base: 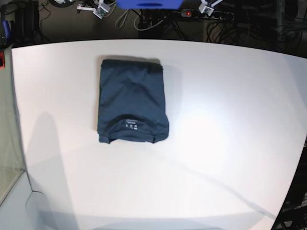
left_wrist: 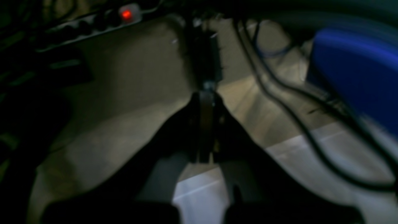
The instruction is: Layout the t-shirt on the table in an organized manner, then fold the t-shirt properly
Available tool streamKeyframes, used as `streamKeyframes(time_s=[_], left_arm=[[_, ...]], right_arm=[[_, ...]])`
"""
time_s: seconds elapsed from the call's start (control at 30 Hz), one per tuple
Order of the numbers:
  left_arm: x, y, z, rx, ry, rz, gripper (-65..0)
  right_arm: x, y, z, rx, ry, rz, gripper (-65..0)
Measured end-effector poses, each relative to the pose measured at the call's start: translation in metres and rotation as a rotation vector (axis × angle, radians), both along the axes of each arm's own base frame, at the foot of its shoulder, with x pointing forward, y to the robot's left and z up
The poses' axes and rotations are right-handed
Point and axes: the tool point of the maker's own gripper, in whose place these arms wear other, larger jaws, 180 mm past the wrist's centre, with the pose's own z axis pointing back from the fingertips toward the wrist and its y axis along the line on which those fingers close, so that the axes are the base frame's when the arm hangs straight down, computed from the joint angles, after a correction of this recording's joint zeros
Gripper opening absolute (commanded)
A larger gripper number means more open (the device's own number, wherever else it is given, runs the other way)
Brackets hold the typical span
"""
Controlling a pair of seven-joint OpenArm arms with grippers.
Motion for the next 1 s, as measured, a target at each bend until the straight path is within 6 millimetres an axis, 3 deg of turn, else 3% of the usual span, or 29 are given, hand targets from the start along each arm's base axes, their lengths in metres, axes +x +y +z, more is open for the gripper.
streamKeyframes(time_s=[0.13,0.3,0.47,0.53,0.67,0.73,0.87,1.0], left_arm=[[0.01,0.008,-0.021,-0.02,0.048,0.059,-65.0],[0.035,0.002,-0.04,-0.085,0.033,0.213,-65.0],[0.043,0.03,-0.062,0.123,-0.003,0.287,-65.0],[0.046,0.038,-0.066,0.193,-0.006,0.259,-65.0],[0.063,0.048,-0.067,0.264,-0.04,0.239,-65.0],[0.071,0.045,-0.067,0.257,-0.052,0.245,-65.0],[0.071,0.029,-0.068,0.232,-0.05,0.237,-65.0],[0.072,0.032,-0.068,0.237,-0.046,0.244,-65.0]], right_arm=[[-0.031,-0.001,-0.034,-0.005,0.132,0.027,-57.0],[-0.034,-0.003,-0.063,0.021,0.184,-0.033,-57.0],[-0.056,0.016,-0.088,0.039,0.317,-0.188,-57.0],[-0.05,0.029,-0.095,0.04,0.314,-0.253,-57.0],[-0.023,0.015,-0.118,-0.182,0.118,-0.331,-57.0],[-0.016,-0.011,-0.124,-0.363,0.034,-0.42,-57.0],[-0.009,-0.028,-0.124,-0.495,-0.027,-0.498,-57.0],[-0.003,-0.051,-0.122,-0.58,-0.054,-0.609,-57.0]])
